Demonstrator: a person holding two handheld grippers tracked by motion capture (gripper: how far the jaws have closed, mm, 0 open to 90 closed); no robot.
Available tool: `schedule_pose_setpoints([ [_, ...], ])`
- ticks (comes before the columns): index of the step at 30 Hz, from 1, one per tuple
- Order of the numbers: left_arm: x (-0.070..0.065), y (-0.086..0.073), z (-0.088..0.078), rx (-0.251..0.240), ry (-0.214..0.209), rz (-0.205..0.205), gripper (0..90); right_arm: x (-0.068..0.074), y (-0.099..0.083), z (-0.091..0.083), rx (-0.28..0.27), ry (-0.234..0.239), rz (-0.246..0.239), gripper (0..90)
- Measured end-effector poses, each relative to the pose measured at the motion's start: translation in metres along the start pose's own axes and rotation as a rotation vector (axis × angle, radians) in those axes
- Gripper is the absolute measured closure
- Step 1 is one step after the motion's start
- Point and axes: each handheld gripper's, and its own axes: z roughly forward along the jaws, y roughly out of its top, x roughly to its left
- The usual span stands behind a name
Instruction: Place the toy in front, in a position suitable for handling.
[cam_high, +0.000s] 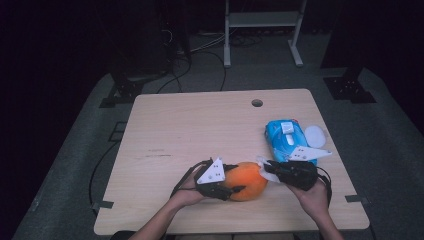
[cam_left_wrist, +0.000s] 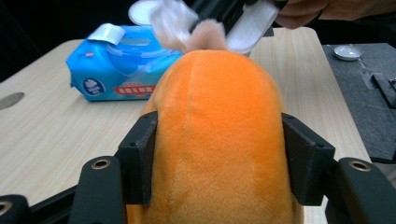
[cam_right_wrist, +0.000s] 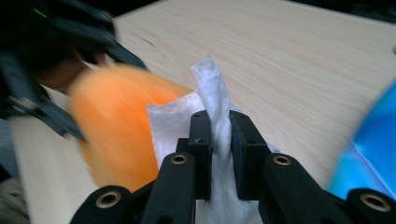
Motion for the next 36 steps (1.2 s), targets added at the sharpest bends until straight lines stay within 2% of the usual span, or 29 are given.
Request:
schedule_pose_setpoints([
  [2,-0.001,-0.001,0.001,0.011,-0.007,0.005,35.4,0.01,0.005,0.002,-0.016,0.03,-0.021,79.0],
  [4,0.001,-0.002,-0.001,0.031,-0.013,0.013,34.2,0.02,0.008,0.007,-0.011,0.031,-0.062,79.0],
  [5,0.001,-0.003,-0.002,0.028,-0.016,0.0,33.4,0.022,0.008,0.009,-0.003,0.031,-0.071,79.0],
  [7,0.005,-0.006,-0.003,0.026,-0.027,-0.02,32.6,0.018,0.006,0.009,-0.003,0.044,-0.051,79.0],
  [12,0.012,-0.011,-0.005,0.019,-0.048,-0.057,30.7,0.002,-0.003,0.009,0.022,0.025,-0.004,79.0],
  [15,0.014,-0.012,-0.006,0.019,-0.052,-0.064,30.4,0.0,-0.005,0.008,0.036,0.004,-0.01,79.0],
  [18,0.014,-0.013,-0.006,0.018,-0.055,-0.069,30.3,-0.003,-0.006,0.008,0.045,0.003,0.002,78.9],
  [21,0.011,-0.011,-0.004,0.02,-0.055,-0.058,29.2,0.002,-0.003,0.008,0.031,0.0,0.0,79.0],
  [25,0.008,-0.009,-0.002,0.026,-0.059,-0.037,28.5,0.016,0.004,0.009,-0.001,0.037,-0.042,78.8],
  [27,0.01,-0.01,-0.004,0.027,-0.063,-0.042,28.5,0.021,0.007,0.011,0.001,0.032,-0.067,78.8],
  [29,0.011,-0.011,-0.004,0.025,-0.062,-0.049,28.5,0.017,0.006,0.011,0.004,0.04,-0.049,78.8],
  [34,0.011,-0.01,-0.003,0.019,-0.058,-0.058,28.3,0.002,-0.003,0.009,0.028,0.014,-0.006,78.9],
  [36,0.01,-0.009,-0.002,0.024,-0.055,-0.056,27.9,0.003,-0.002,0.007,0.024,0.012,-0.004,78.8],
])
